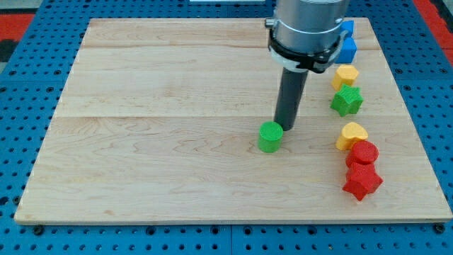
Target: Move arm to the bottom of the board
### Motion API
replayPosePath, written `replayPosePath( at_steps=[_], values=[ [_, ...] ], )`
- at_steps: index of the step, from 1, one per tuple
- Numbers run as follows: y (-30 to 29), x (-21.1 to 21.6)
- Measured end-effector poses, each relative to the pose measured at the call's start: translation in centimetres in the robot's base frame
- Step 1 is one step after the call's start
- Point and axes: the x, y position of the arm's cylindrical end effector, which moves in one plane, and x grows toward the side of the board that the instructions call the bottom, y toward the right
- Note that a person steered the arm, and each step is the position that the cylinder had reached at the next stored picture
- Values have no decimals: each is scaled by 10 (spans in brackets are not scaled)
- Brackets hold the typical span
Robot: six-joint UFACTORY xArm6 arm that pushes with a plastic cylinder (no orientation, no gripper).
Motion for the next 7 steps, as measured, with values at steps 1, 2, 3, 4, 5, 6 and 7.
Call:
replayPosePath(
  at_steps=[1,2,3,4,5,6,7],
  values=[
    [-22,2],
    [-43,13],
    [-62,25],
    [-76,36],
    [-83,43],
    [-80,33],
    [-47,-6]
  ],
)
